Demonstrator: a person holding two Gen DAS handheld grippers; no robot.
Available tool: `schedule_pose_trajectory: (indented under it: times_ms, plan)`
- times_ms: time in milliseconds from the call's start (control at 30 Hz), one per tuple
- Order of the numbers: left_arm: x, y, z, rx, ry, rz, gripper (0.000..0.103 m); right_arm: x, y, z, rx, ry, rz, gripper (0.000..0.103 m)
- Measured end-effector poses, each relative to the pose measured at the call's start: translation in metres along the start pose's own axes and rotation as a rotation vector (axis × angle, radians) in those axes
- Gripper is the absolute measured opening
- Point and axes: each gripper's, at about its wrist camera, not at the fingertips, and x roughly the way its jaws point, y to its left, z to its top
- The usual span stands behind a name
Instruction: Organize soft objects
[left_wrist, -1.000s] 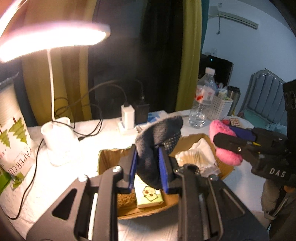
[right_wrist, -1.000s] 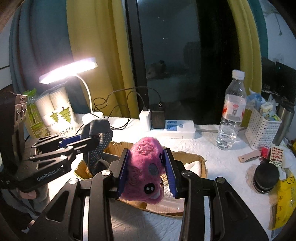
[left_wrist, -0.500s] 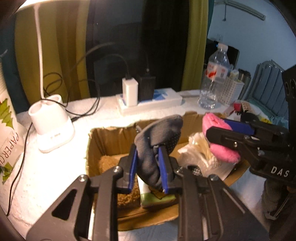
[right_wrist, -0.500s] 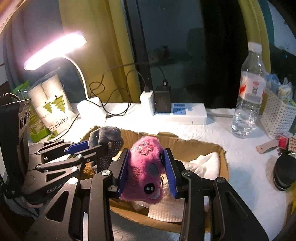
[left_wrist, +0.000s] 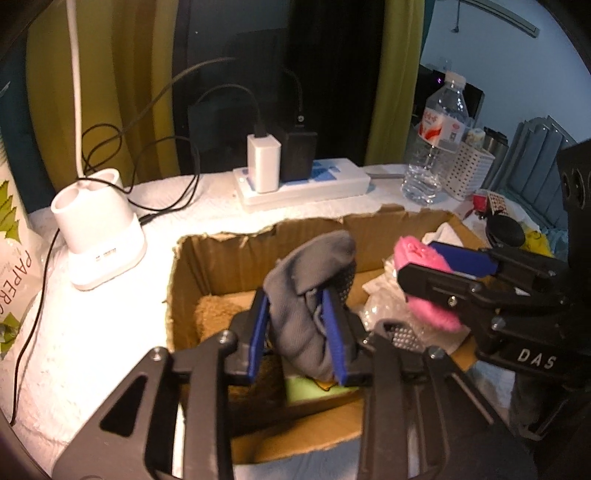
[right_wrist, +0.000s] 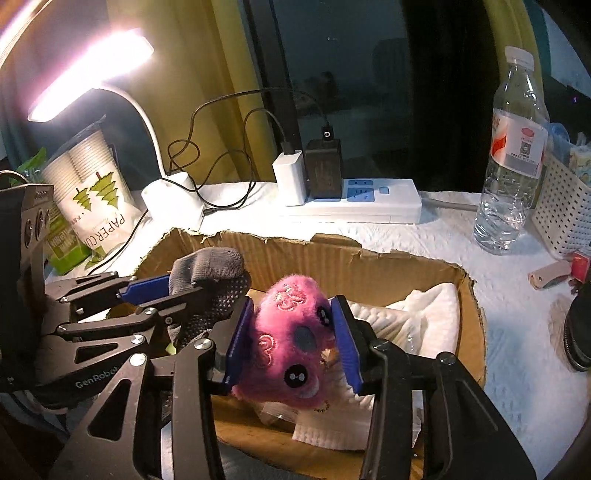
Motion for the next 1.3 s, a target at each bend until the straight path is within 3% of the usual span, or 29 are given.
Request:
schedule_pose_trajectory:
  times_ms: [133,167,200,267,533,600,667,1133,1300]
  plan:
    - [-0.010,-0.001,0.001,0.006,-0.016,0.003,0.034,-0.009,0.003,0.002,-0.004,-0.014,-0.015,0.051]
    - [-0.013,-0.001,0.001,0.007,-0.022,0.005,0.042,-0.012,0.004,0.003,-0.005,-0.020,-0.018,0.053]
    - [-0.016,-0.001,0.002,0.006,-0.027,0.007,0.060,-0.015,0.004,0.003,-0.006,-0.024,-0.021,0.055]
    - [-0.021,0.000,0.002,-0.007,-0.041,0.013,0.076,-0.022,0.005,0.004,-0.009,-0.037,-0.028,0.059]
    - [-0.059,0.000,0.003,-0.029,-0.116,0.021,0.078,-0.051,0.010,0.003,-0.014,-0.081,-0.067,0.060]
    - [-0.068,-0.002,0.003,-0.031,-0.134,0.013,0.093,-0.060,0.012,0.003,-0.018,-0.093,-0.079,0.060]
    - [-0.080,-0.004,0.002,-0.030,-0.157,0.009,0.097,-0.071,0.015,0.003,-0.020,-0.107,-0.090,0.061]
    - [-0.162,-0.019,-0.010,-0.019,-0.257,0.057,0.100,-0.139,0.043,-0.013,-0.031,-0.180,-0.151,0.066]
    - [-0.192,-0.020,-0.023,-0.028,-0.285,0.087,0.101,-0.163,0.056,-0.024,-0.035,-0.199,-0.159,0.074]
